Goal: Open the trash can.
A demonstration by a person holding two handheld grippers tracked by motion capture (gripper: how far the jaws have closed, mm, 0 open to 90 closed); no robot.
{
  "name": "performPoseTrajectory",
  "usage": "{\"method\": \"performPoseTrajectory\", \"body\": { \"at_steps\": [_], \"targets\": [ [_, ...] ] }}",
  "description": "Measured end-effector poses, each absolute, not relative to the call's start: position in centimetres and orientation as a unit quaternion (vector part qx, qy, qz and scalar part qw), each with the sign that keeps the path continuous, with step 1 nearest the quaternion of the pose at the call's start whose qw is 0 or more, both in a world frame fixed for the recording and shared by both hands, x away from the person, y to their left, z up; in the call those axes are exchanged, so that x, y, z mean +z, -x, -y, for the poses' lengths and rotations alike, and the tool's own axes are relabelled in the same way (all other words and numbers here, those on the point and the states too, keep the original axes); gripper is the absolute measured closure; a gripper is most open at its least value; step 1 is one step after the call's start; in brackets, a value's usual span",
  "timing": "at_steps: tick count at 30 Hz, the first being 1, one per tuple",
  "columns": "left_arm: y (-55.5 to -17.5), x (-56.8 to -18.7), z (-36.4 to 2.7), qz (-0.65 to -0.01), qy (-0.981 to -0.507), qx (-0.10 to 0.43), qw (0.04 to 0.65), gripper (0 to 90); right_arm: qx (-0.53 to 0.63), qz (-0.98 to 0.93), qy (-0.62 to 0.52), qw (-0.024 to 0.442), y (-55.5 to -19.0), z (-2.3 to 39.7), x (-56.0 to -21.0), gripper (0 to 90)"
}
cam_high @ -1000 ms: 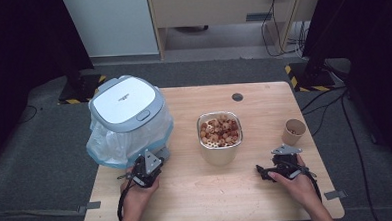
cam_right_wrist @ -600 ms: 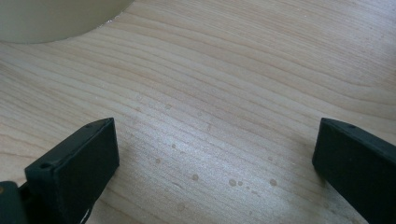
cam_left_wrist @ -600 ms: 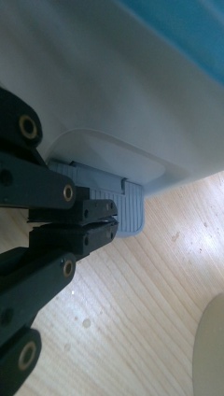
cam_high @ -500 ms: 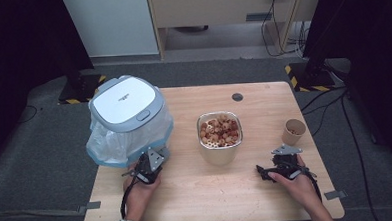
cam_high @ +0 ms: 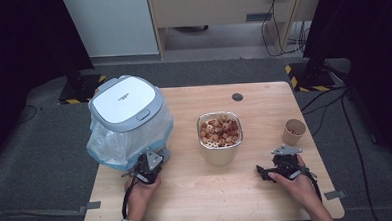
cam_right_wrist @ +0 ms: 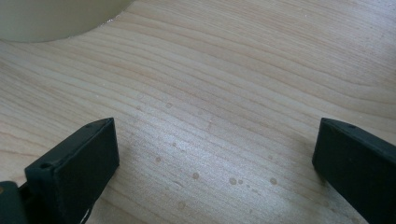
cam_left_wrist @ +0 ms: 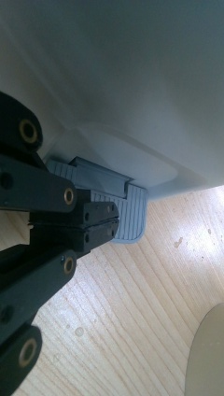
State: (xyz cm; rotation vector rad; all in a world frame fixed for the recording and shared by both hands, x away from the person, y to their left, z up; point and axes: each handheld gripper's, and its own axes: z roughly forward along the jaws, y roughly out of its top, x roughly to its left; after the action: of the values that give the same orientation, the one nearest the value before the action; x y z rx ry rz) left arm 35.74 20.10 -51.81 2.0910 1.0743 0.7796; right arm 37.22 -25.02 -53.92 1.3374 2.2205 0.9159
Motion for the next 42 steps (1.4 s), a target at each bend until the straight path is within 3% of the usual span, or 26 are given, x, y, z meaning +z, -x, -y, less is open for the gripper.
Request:
{"method": "performPoseTrajectory", "body": {
  "at_steps": [14, 17, 42],
  "targets": [
    [-35.9, -52.6, -19.8, -0.407, -0.806, 0.297, 0.312, 88.9, 0.328, -0.79, -0.48, 0.192, -37.1, 25.1, -53.9, 1.5],
    [-35.9, -52.6, -19.8, -0.407, -0.806, 0.297, 0.311, 88.9, 0.328, -0.789, -0.482, 0.193, -37.2, 25.5, -53.7, 6.2],
    [-35.9, -52.6, -19.8, -0.404, -0.807, 0.298, 0.311, 89.2, 0.337, -0.769, -0.499, 0.211, -36.6, 26.7, -52.6, 5.2]
  ]
}}
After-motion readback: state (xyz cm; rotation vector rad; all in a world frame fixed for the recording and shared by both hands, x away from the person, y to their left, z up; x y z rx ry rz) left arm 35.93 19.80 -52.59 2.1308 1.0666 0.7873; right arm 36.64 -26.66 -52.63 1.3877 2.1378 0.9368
